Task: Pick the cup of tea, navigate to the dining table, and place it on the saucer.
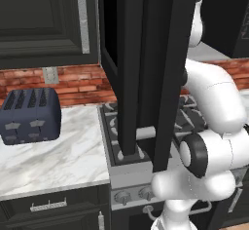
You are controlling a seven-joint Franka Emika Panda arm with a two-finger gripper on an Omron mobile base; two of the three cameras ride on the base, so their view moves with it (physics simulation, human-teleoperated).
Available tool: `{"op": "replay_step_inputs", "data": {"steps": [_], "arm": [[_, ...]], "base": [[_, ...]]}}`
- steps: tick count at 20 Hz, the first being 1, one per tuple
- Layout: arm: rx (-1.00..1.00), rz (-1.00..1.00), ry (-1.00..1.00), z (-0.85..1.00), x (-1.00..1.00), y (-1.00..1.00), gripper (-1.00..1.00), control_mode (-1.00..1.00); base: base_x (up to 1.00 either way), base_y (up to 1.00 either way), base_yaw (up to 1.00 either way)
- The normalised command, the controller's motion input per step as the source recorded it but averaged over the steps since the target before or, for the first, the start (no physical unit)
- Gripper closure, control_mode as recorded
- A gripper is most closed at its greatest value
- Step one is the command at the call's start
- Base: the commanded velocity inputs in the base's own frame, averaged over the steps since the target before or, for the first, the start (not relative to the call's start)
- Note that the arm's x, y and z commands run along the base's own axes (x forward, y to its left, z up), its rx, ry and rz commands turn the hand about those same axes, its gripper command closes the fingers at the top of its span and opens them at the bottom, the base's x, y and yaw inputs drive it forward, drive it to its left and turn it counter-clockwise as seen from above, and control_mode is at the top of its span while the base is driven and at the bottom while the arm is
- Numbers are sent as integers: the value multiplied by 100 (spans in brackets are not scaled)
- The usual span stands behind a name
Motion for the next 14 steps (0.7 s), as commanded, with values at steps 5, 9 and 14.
{"op": "replay_step_inputs", "data": {"steps": [5,9,14], "arm": [[10,0,0,13,-100,-6,100,-100],[2,13,0,43,-100,-1,100,-100],[0,22,0,42,-100,0,100,-100]], "base": [[0,0,0],[0,0,0],[0,0,0]]}}
